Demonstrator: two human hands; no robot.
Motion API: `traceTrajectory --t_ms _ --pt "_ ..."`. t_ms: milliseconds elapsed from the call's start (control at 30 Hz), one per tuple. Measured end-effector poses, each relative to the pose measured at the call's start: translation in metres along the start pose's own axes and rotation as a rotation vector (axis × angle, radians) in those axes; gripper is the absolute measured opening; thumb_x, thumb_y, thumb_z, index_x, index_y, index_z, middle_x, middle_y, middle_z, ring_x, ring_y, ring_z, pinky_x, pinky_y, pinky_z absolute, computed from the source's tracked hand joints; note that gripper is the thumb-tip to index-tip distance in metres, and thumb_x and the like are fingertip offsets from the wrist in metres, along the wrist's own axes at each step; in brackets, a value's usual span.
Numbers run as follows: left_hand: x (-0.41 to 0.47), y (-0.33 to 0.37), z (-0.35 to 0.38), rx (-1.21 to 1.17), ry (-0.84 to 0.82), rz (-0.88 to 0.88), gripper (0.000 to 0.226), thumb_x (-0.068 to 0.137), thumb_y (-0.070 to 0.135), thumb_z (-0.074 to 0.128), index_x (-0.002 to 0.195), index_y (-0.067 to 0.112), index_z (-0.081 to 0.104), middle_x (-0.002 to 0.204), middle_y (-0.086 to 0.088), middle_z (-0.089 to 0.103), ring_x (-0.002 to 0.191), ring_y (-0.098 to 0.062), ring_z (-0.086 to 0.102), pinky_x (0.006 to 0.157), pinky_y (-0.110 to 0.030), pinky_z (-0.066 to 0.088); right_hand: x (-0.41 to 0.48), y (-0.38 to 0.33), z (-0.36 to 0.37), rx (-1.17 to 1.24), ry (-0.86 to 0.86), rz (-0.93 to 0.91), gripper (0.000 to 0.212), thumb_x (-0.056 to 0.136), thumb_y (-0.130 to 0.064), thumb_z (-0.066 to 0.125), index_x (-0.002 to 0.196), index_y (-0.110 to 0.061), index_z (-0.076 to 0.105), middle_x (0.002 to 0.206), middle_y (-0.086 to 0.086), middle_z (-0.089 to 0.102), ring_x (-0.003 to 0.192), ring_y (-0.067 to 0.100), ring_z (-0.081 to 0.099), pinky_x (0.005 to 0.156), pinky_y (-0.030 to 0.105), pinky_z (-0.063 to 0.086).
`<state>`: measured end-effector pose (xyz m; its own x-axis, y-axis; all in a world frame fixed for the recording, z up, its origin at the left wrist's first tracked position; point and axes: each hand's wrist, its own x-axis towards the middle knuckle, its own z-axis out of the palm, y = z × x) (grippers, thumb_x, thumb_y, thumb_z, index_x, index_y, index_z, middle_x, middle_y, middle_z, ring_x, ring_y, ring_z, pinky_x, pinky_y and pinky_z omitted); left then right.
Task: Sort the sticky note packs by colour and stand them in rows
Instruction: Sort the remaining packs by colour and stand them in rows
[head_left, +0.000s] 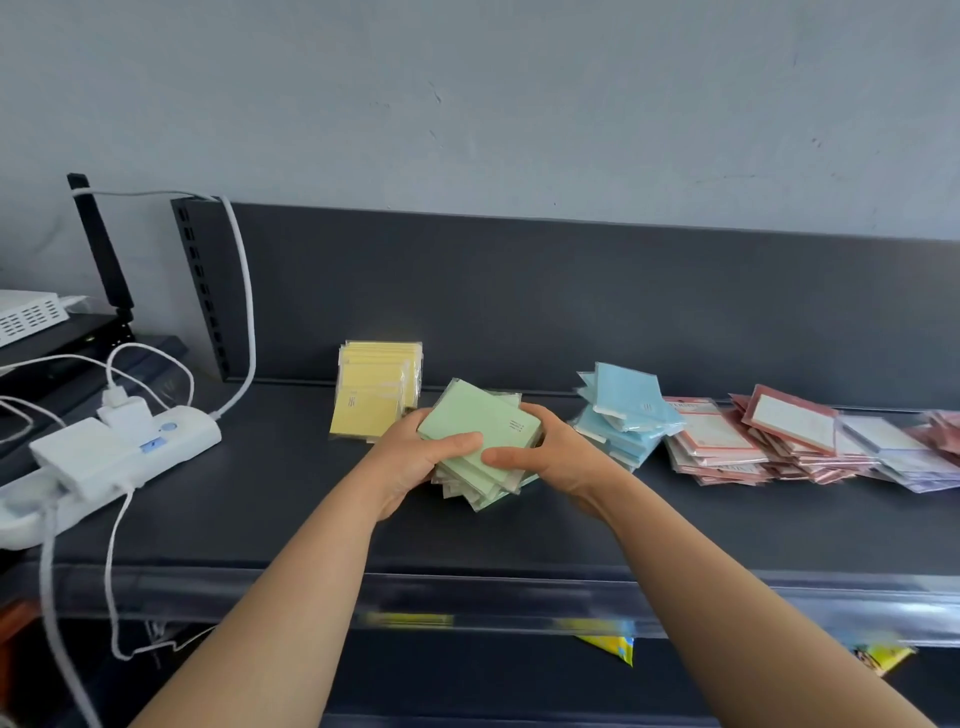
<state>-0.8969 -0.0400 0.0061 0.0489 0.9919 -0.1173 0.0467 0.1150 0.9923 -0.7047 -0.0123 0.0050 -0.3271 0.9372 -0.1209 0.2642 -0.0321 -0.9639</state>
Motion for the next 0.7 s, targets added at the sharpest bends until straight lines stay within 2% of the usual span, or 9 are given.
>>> traceTrajectory --t_ms 67,167,333,400,467,533,633,700 --pt "-0.004 -0.002 0.001 0.032 0.023 0.003 0.047 0.077 0.029 0.080 0.118 0.017 0.060 0.107 0.000 0.072 0.100 -0.017 0.069 0.089 -0.036 0.056 -0.002 -0.001 -0.001 -0.025 -0.019 0.001 0.094 0.056 -0.034 0.091 0.135 -0.023 0.043 0.118 -0.002 0.065 0.107 0.015 0.063 0.098 0.038 0.051" --pt "-0.010 0.000 -0.001 0.095 0.074 0.016 0.041 0.078 0.031 0.079 0.113 0.017 0.063 0.105 0.000 0.072 0.097 -0.017 0.069 0.086 -0.038 0.058 -0.002 -0.004 0.003 -0.025 -0.014 -0.016 0.096 0.059 -0.030 0.090 0.140 -0.021 0.039 0.119 -0.002 0.064 0.108 0.015 0.062 0.100 0.038 0.049" --pt "-0.018 -0.004 -0.011 0.120 0.156 0.019 0.041 0.078 0.024 0.080 0.115 0.020 0.064 0.107 0.002 0.071 0.098 -0.017 0.068 0.086 -0.037 0.057 -0.008 -0.010 0.017 -0.057 0.033 -0.044 0.111 0.074 -0.032 0.082 0.154 -0.024 0.004 0.140 0.000 0.049 0.120 0.015 0.052 0.100 0.028 0.039" --pt "-0.020 -0.008 -0.016 0.138 0.188 0.030 0.045 0.078 0.025 0.080 0.119 0.021 0.063 0.110 0.003 0.069 0.102 -0.016 0.066 0.087 -0.035 0.056 -0.012 -0.012 0.019 -0.145 0.066 -0.068 0.107 0.075 -0.035 0.080 0.154 -0.021 0.009 0.143 -0.001 0.044 0.117 0.011 0.049 0.095 0.025 0.038" --pt "-0.023 -0.009 -0.020 0.183 0.215 0.052 0.050 0.079 0.024 0.079 0.126 0.020 0.059 0.114 0.005 0.066 0.104 -0.013 0.062 0.078 -0.023 0.050 -0.016 -0.013 0.022 -0.211 0.070 -0.086 0.096 0.075 -0.036 0.080 0.151 -0.019 0.024 0.141 -0.003 0.047 0.114 0.009 0.049 0.091 0.023 0.038" --pt "-0.026 -0.009 -0.024 0.206 0.240 0.045 0.056 0.081 0.021 0.077 0.131 0.018 0.052 0.116 0.004 0.061 0.101 -0.011 0.058 0.070 -0.018 0.042 -0.019 -0.013 0.026 -0.261 0.061 -0.096 0.085 0.076 -0.035 0.080 0.146 -0.018 0.035 0.134 -0.004 0.053 0.114 0.010 0.053 0.090 0.023 0.040" --pt "-0.031 -0.010 -0.031 0.232 0.259 0.006 0.066 0.081 0.020 0.077 0.137 0.014 0.043 0.119 0.004 0.054 0.103 -0.013 0.054 0.080 -0.022 0.041 -0.022 -0.011 0.034 -0.326 0.109 -0.097 0.088 0.073 -0.040 0.080 0.146 -0.019 0.036 0.145 -0.005 0.042 0.128 0.013 0.044 0.098 0.025 0.038" --pt "-0.033 -0.010 -0.036 0.284 0.220 -0.030 0.070 0.077 0.028 0.080 0.136 0.015 0.045 0.123 0.005 0.056 0.105 -0.012 0.055 0.082 -0.025 0.044 -0.024 -0.010 0.040 -0.389 0.137 -0.107 0.088 0.074 -0.041 0.080 0.146 -0.019 0.036 0.152 -0.003 0.034 0.137 0.015 0.035 0.105 0.027 0.034"
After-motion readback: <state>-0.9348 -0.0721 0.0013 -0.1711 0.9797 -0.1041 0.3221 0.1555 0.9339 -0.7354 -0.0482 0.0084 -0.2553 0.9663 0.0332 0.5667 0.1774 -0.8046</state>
